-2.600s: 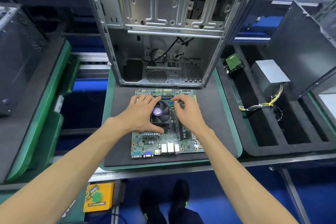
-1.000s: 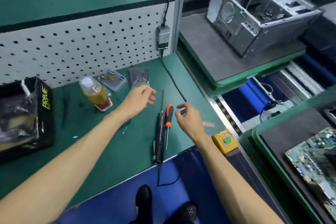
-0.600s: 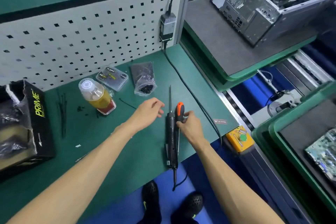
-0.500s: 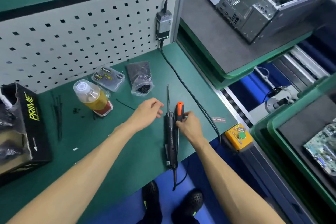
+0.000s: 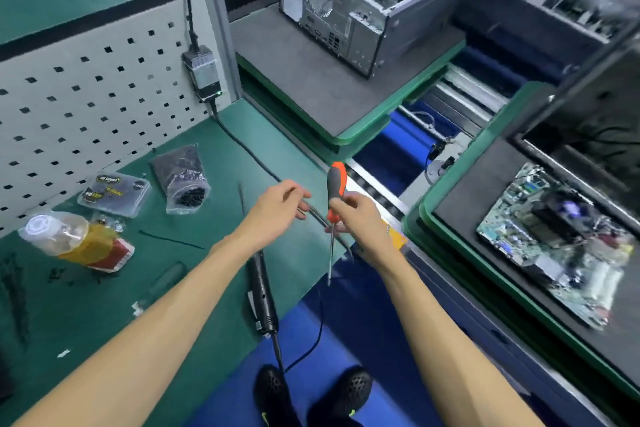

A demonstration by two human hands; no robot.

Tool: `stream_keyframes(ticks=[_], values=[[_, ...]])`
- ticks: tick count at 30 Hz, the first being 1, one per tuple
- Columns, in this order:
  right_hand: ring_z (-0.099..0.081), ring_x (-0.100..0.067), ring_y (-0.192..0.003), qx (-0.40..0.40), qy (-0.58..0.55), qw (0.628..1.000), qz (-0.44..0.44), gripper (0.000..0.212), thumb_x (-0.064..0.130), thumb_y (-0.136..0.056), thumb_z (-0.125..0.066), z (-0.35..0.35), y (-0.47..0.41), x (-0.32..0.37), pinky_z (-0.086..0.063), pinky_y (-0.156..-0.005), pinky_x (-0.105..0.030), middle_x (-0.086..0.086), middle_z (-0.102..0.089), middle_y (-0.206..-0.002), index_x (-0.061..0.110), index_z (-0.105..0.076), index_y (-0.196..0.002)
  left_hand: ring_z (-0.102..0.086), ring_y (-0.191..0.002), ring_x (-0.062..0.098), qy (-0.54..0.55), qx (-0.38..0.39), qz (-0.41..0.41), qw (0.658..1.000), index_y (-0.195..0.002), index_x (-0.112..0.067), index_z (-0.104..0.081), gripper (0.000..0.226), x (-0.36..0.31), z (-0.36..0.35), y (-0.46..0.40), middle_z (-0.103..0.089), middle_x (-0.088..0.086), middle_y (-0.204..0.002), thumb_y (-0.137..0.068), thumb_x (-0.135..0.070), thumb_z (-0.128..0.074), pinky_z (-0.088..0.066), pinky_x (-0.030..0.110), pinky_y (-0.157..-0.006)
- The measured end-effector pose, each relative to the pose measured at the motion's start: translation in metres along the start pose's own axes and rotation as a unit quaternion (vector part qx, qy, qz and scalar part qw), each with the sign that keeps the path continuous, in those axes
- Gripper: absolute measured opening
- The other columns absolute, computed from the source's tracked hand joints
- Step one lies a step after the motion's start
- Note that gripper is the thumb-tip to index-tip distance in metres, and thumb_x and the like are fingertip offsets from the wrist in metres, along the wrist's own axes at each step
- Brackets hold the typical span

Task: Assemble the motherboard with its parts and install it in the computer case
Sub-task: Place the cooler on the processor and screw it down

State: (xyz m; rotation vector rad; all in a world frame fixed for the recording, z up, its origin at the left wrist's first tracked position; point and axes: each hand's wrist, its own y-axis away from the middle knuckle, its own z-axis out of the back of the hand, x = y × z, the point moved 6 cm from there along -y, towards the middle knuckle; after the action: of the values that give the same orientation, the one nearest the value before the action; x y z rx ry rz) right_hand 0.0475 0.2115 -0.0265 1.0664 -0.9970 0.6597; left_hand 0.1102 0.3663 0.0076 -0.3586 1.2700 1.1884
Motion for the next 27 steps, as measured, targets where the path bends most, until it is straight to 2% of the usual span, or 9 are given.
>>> stream_keyframes(ticks=[3, 5, 9, 13, 15, 19, 23, 25, 27], values=[[-0.060, -0.006, -0.064, -0.045, -0.027, 0.998, 0.043, 0.009, 0.023, -0.084, -0.055, 0.067, 0.018, 0.027, -0.052, -0.065, -0.029, 0.011, -0.059, -0.068, 0.014, -0.055, -0.088, -0.068, -0.072, 0.010, 0.000, 0.022, -0.043, 0.999, -0.093, -0.021, -0.065, 0.025, -0.044, -0.044, -0.005, -0.071, 0.000, -0.086, -0.105, -0.021, -0.044, -0.052, 0.028, -0.072], [-0.057, -0.011, -0.067, -0.075, -0.066, 0.993, 0.059, 0.011, 0.027, -0.077, -0.054, 0.116, 0.033, 0.041, -0.045, -0.063, -0.030, 0.016, -0.054, -0.063, 0.020, -0.050, -0.085, -0.068, -0.071, 0.008, -0.006, 0.045, -0.077, 0.996, -0.094, -0.021, -0.067, 0.023, -0.076, -0.077, -0.006, -0.072, 0.000, -0.086, -0.104, -0.021, -0.046, -0.053, 0.031, -0.074], [-0.053, -0.021, -0.066, -0.129, -0.126, 0.979, 0.094, 0.011, 0.020, -0.074, -0.055, 0.211, 0.060, 0.055, -0.032, -0.051, -0.025, 0.007, -0.051, -0.061, 0.019, -0.048, -0.083, -0.068, -0.071, 0.008, -0.022, 0.093, -0.128, 0.987, -0.098, -0.019, -0.067, 0.020, -0.137, -0.147, -0.005, -0.071, 0.001, -0.086, -0.103, -0.018, -0.048, -0.054, 0.029, -0.071], [-0.058, -0.022, -0.062, -0.160, -0.135, 0.968, 0.136, 0.023, 0.017, -0.076, -0.059, 0.287, 0.088, 0.059, -0.045, -0.052, -0.031, -0.009, -0.063, -0.071, 0.008, -0.056, -0.096, -0.068, -0.078, 0.009, -0.069, 0.150, -0.172, 0.971, -0.107, -0.018, -0.068, 0.017, -0.186, -0.219, 0.002, -0.070, 0.000, -0.092, -0.102, -0.020, -0.052, -0.052, 0.027, -0.075], [-0.062, -0.020, -0.064, -0.175, -0.159, 0.960, 0.150, 0.022, 0.018, -0.080, -0.064, 0.318, 0.098, 0.058, -0.053, -0.054, -0.029, -0.005, -0.070, -0.078, 0.008, -0.057, -0.099, -0.069, -0.083, 0.013, -0.097, 0.185, -0.187, 0.960, -0.113, -0.015, -0.068, 0.019, -0.206, -0.253, 0.007, -0.072, 0.001, -0.095, -0.102, -0.017, -0.053, -0.051, 0.024, -0.077], [-0.067, -0.022, -0.068, -0.228, -0.161, 0.946, 0.162, 0.014, 0.018, -0.099, -0.063, 0.373, 0.112, 0.053, -0.054, -0.052, -0.025, -0.017, -0.072, -0.091, 0.006, -0.058, -0.102, -0.071, -0.090, 0.023, -0.155, 0.270, -0.216, 0.925, -0.113, -0.009, -0.067, 0.018, -0.238, -0.314, 0.014, -0.074, 0.012, -0.102, -0.100, -0.007, -0.054, -0.052, 0.028, -0.083], [-0.060, -0.006, -0.058, -0.349, -0.125, 0.910, 0.184, 0.014, 0.028, -0.101, -0.063, 0.423, 0.126, 0.045, -0.047, -0.052, -0.015, 0.013, -0.060, -0.065, 0.020, -0.059, -0.090, -0.068, -0.099, 0.019, -0.191, 0.295, -0.261, 0.899, -0.112, -0.013, -0.069, 0.018, -0.255, -0.351, -0.001, -0.074, 0.001, -0.103, -0.096, -0.010, -0.061, -0.052, 0.034, -0.096], [-0.055, -0.005, -0.060, -0.383, -0.123, 0.898, 0.177, 0.018, 0.036, -0.099, -0.062, 0.441, 0.129, 0.038, -0.048, -0.055, -0.016, 0.018, -0.051, -0.064, 0.027, -0.057, -0.085, -0.067, -0.098, 0.018, -0.235, 0.286, -0.293, 0.882, -0.111, -0.020, -0.067, 0.018, -0.256, -0.365, -0.018, -0.072, -0.004, -0.101, -0.094, -0.015, -0.066, -0.051, 0.039, -0.094], [-0.049, -0.004, -0.060, -0.407, -0.131, 0.889, 0.162, 0.021, 0.042, -0.098, -0.060, 0.453, 0.129, 0.030, -0.046, -0.054, -0.016, 0.019, -0.048, -0.064, 0.029, -0.056, -0.082, -0.062, -0.103, 0.014, -0.287, 0.284, -0.336, 0.851, -0.115, -0.025, -0.062, 0.029, -0.256, -0.379, -0.035, -0.067, -0.006, -0.111, -0.088, -0.022, -0.073, -0.049, 0.039, -0.097]])
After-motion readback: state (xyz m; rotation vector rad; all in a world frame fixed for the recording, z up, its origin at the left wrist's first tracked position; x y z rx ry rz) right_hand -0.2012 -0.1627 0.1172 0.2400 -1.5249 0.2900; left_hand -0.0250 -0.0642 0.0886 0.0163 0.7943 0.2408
